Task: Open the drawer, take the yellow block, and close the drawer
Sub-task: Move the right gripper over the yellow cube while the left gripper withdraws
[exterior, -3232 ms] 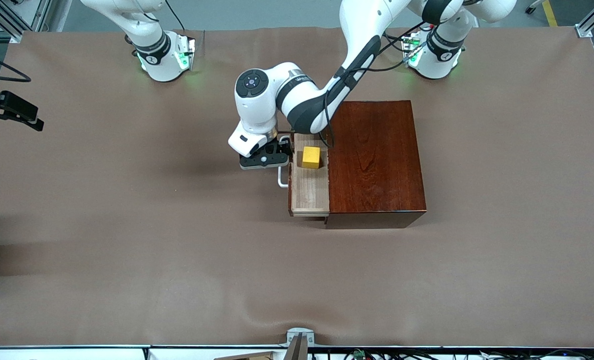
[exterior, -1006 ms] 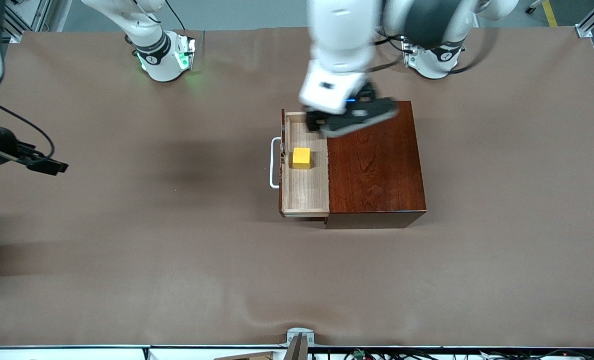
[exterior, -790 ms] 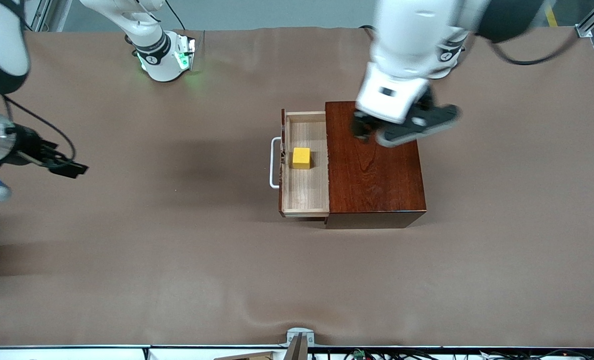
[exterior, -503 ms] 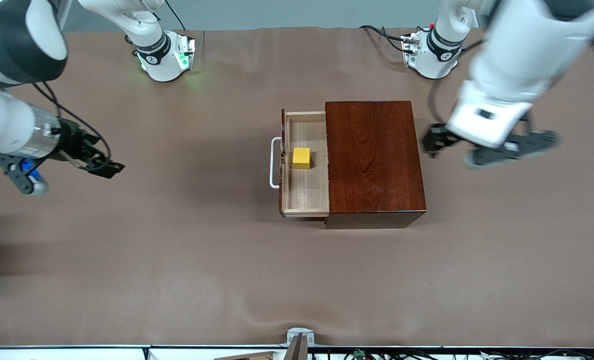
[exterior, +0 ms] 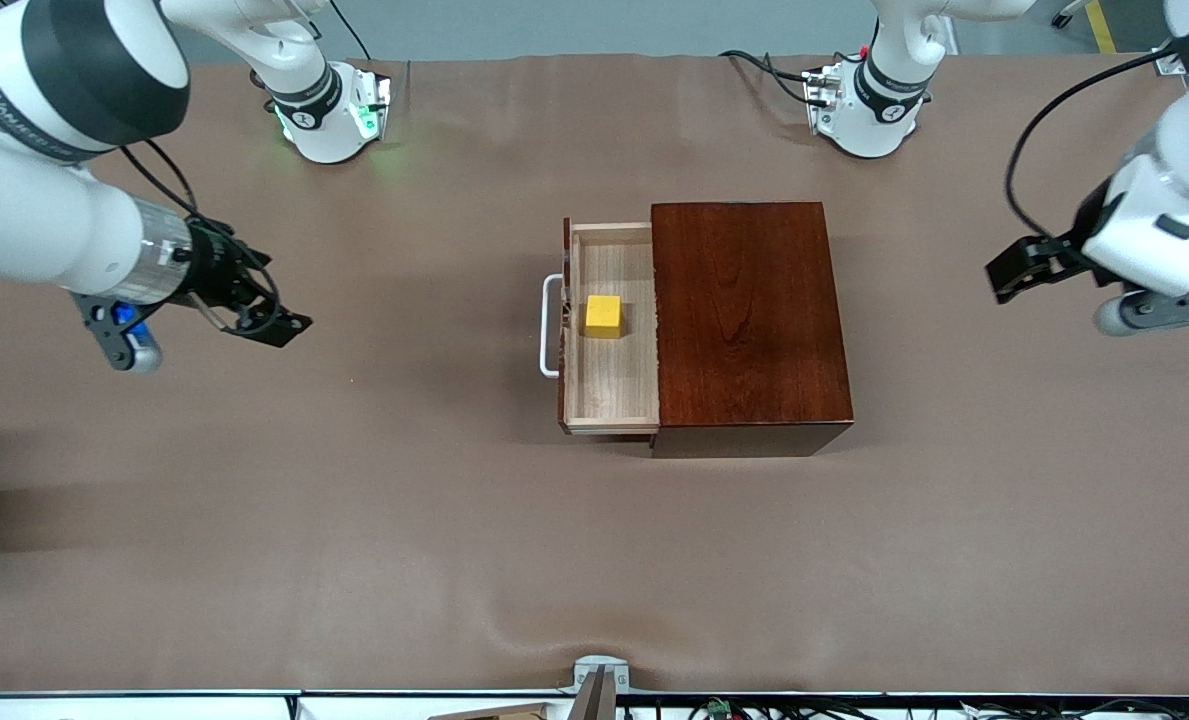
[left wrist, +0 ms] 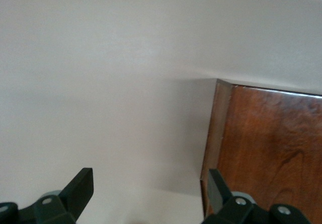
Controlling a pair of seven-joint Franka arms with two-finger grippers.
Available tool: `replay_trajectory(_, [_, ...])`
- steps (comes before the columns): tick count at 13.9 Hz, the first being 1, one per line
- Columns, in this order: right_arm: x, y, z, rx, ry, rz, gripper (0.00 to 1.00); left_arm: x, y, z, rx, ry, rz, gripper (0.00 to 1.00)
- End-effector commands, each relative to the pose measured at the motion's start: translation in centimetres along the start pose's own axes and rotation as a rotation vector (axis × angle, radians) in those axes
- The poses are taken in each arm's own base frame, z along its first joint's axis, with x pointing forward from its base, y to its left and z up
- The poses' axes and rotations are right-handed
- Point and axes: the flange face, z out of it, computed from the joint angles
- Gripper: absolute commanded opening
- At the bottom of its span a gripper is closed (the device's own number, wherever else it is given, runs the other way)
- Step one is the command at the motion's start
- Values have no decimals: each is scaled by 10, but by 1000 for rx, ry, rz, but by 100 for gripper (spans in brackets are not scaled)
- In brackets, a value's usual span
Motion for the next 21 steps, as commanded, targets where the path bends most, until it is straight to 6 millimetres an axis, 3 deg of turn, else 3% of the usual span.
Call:
replay_trajectory(1, [-19,-9,9,-10,-23,41,100,-17,-23,5,5,-9,26,100])
replay_trajectory(6, [-50,-27,36,-42,-37,93,100,-39,-43,20,1,1,20,100])
replay_trajectory(8, [-64,-38,51,-8,-61,149,100,-41,-47,19,-2,4,39,100])
replay_trajectory(10, [-86,-48,66,4,-52,199,100,-39,-67,19,-5,4,50,100])
replay_trajectory(12, [-104,-56,85,26,-43,252,100,-38,-74,20,-30,2,71,100])
replay_trajectory(16, [-138,-68,122,53,-35,313,100,-46,-74,13,-76,14,87,100])
replay_trajectory(19, [-171,-79,167,98,-27,365,100,-45,-71,13,-91,15,137,100])
replay_trajectory(21, [-190,-90,186,129,-31,424,100,-46,-71,13,-91,12,147,100])
